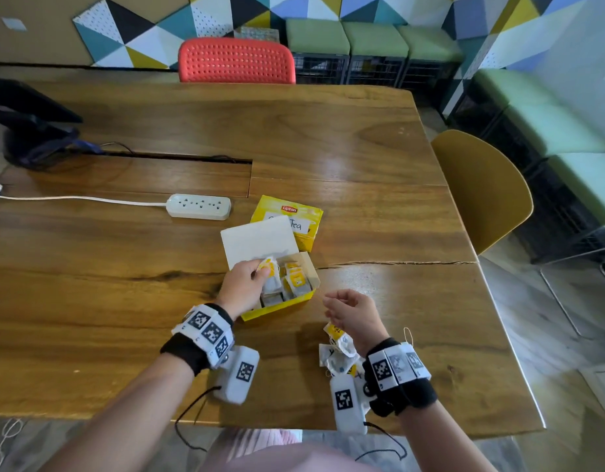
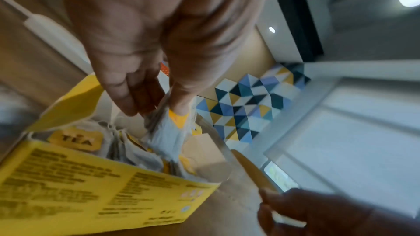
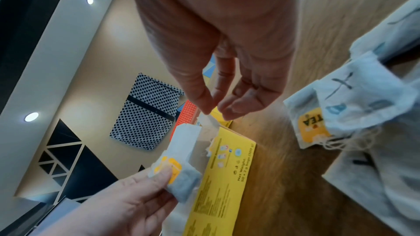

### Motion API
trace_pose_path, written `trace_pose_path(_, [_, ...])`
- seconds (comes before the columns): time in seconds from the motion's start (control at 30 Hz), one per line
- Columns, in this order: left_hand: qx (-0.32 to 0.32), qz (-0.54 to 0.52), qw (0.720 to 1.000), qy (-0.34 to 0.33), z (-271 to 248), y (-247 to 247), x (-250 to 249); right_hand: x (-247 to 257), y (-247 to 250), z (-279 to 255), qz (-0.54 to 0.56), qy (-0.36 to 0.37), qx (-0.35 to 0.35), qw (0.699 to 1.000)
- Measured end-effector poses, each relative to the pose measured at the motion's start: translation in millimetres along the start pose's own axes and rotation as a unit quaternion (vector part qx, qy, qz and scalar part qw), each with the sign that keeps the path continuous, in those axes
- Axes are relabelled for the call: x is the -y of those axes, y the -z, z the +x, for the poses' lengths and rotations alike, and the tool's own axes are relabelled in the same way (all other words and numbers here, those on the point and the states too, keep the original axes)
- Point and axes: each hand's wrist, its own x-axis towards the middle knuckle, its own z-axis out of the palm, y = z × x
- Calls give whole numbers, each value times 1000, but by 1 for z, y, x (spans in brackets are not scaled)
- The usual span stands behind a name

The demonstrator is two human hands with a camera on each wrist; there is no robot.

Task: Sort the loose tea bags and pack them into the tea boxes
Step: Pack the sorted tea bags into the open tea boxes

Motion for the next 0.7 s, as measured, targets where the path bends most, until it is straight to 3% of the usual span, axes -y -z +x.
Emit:
trace_pose_path(0.13, [-43, 77, 996, 28, 10, -13, 5, -9, 10, -1, -5, -23, -8, 1000])
trace_pose_path(0.37, [-20, 173, 981, 81, 21, -29, 3, -15, 29, -4, 7, -39, -19, 999])
trace_pose_path(0.5, [-29, 260, 964, 58, 15, -28, -1, -16, 35, -4, 4, -40, -31, 999])
trace_pose_path(0.6, [-44, 265, 963, 18, 12, -25, 0, -18, 37, -3, -4, -41, -41, 998])
trace_pose_path(0.7, [-14, 263, 965, 11, 7, -25, 6, -18, 40, -2, -9, -41, -49, 998])
